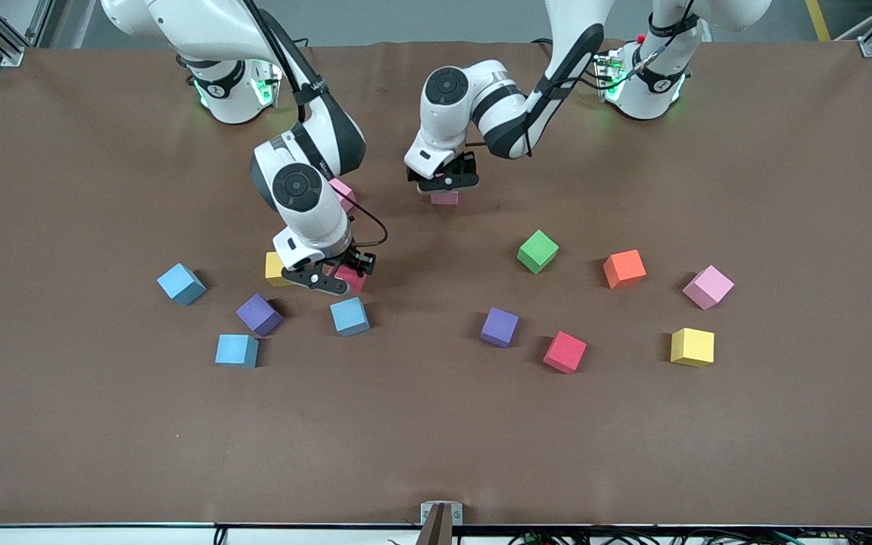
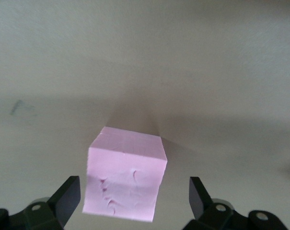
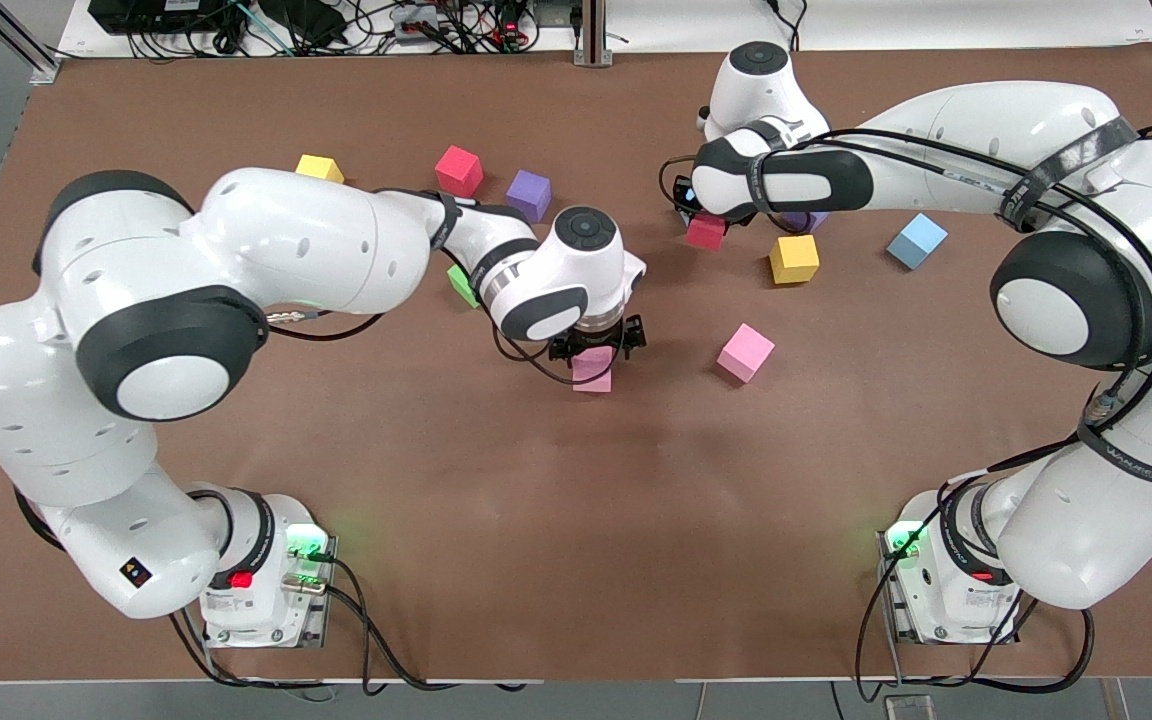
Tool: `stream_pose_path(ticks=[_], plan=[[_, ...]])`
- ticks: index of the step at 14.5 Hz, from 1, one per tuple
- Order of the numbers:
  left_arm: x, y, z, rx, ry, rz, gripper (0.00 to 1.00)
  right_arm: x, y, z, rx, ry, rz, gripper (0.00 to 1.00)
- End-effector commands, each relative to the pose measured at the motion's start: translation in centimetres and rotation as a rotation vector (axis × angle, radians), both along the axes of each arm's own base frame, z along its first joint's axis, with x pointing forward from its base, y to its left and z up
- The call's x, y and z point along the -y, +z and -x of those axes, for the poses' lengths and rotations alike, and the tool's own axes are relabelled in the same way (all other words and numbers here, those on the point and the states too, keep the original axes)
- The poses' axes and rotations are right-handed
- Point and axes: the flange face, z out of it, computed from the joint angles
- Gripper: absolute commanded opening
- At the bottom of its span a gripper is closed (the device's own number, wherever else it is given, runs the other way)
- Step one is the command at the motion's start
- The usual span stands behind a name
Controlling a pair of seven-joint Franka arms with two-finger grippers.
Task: Arrange 11 blocks into digit 3
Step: 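Lift the pink cube with the left gripper while the right gripper lifts red, then set the pink cube down with the left gripper while the right gripper carries red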
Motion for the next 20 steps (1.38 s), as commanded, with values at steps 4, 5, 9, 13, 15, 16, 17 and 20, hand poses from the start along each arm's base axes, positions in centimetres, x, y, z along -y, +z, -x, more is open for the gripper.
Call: stream_pose_path(ticks=[4,5,9,13,15,16,17,20], plan=[[-3.6,6.4,-5.4,0.066,0.111,0.006,1.00,-0.5,-1.7,2.0,-0.022,-0.147,0.004,0.26],[-5.0,6.7,-7.4,0.071,0.148,0.009,1.00,-0.6,-2.4,2.7,-0.016,-0.201,0.000,0.26],[-10.0,8.7,-15.5,0.092,0.271,0.029,1.00,-1.9,-3.9,7.4,-0.020,-0.372,-0.007,0.26],[-15.5,7.6,-19.5,0.059,0.415,-0.003,1.00,-4.3,-3.0,11.7,-0.072,-0.590,-0.051,0.26],[-16.7,6.4,-19.4,0.023,0.443,-0.045,1.00,-5.5,-2.9,13.6,-0.082,-0.687,-0.043,0.26],[-17.8,5.5,-19.4,0.011,0.452,-0.066,1.00,-5.6,-2.8,14.3,-0.084,-0.724,-0.038,0.26],[-19.1,4.9,-19.8,0.003,0.469,-0.077,1.00,-5.5,-2.6,15.1,-0.090,-0.757,-0.030,0.27],[-19.6,3.1,-19.5,-0.025,0.487,-0.098,1.00,-6.1,-3.0,17.1,-0.102,-0.911,-0.002,0.28]])
